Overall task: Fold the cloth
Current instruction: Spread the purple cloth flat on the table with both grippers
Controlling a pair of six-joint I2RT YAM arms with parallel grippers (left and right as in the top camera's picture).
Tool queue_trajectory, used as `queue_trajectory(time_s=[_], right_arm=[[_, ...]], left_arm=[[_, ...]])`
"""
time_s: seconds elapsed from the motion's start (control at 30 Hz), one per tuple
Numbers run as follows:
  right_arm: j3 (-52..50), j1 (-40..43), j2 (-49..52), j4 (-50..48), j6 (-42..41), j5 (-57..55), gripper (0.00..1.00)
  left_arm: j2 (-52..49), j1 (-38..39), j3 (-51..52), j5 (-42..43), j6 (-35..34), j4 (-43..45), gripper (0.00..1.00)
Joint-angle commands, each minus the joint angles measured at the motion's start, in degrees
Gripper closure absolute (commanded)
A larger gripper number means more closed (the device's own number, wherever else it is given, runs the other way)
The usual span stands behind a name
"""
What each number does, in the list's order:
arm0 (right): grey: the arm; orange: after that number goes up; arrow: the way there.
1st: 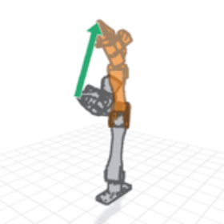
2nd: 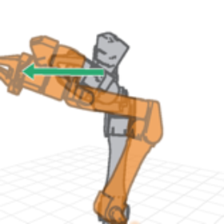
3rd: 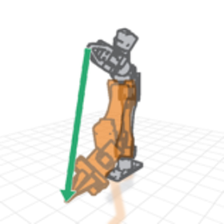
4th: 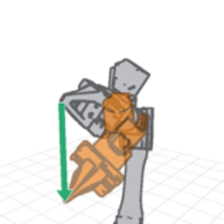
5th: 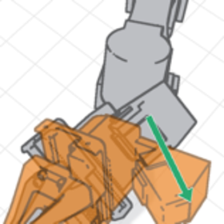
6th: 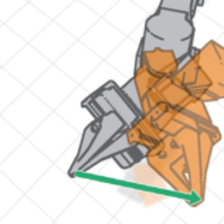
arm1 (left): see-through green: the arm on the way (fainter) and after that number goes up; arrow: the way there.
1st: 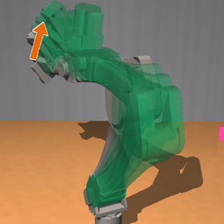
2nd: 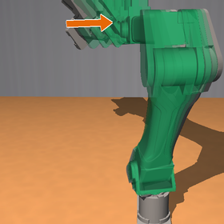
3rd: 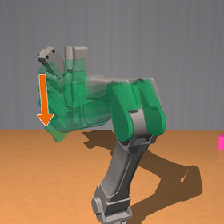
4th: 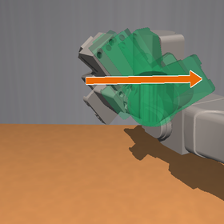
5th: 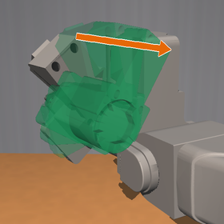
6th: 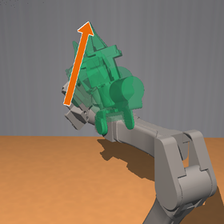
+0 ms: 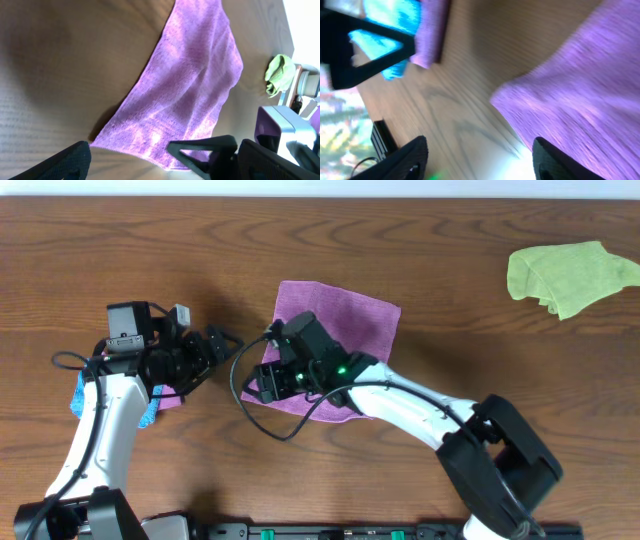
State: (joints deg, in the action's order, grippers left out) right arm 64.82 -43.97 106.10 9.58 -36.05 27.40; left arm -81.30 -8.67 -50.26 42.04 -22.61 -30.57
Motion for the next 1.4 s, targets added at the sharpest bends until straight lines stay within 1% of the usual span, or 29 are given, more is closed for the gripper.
queue_trajectory(time_s=[0.0, 0.2, 0.33, 0.43, 0.6, 0.77, 0.9, 1.03, 1.1, 1.23, 1.37], right_arm=[[1.18, 4.13, -4.44, 4.50, -4.83, -1.29, 0.34], [1.18, 13.46, -12.17, 17.27, -5.70, -1.49, 0.29], [1.11, 18.67, -17.64, 28.85, -3.69, -1.51, 0.28], [1.03, 20.24, -20.94, 36.17, -1.97, -1.51, 0.28], [0.96, 20.44, -24.28, 44.39, -1.81, -1.70, 0.27], [-2.25, 20.44, -26.64, 48.87, -1.97, -1.57, 0.27], [-8.00, 20.44, -29.75, 48.63, -3.39, -0.90, 0.26], [-15.41, 20.44, -33.77, 45.09, -5.33, 1.42, 0.26], [-19.43, 20.44, -35.71, 40.96, -6.69, 3.19, 0.24], [-27.43, 20.44, -37.77, 30.01, -12.07, 6.91, 0.20], [-34.49, 20.44, -37.73, 18.78, -17.22, 8.90, 0.19]], left_arm=[[0.83, -0.90, -1.03, -0.74, 0.74, -2.36, 0.05], [0.83, -1.49, -1.01, -2.10, 0.81, -10.45, 0.05], [0.83, -1.49, -1.01, -2.01, 1.03, -14.38, 0.05], [0.83, -1.49, -0.85, -2.01, 1.51, -16.44, 0.05], [0.83, -1.49, 1.31, -1.92, 1.49, -18.05, 0.05], [0.83, -1.49, 5.99, -1.14, 2.34, -17.57, 0.05], [0.83, -1.49, 8.96, 1.75, 3.54, -15.32, 0.05], [0.83, -1.42, 10.45, 5.77, 4.98, -12.55, 0.05], [0.83, -1.42, 10.47, 6.05, 6.45, -12.41, 0.05], [0.83, -1.42, 10.47, 5.95, 12.87, -12.26, 0.05], [0.83, -1.42, 10.47, 5.42, 16.68, -11.23, 0.05]])
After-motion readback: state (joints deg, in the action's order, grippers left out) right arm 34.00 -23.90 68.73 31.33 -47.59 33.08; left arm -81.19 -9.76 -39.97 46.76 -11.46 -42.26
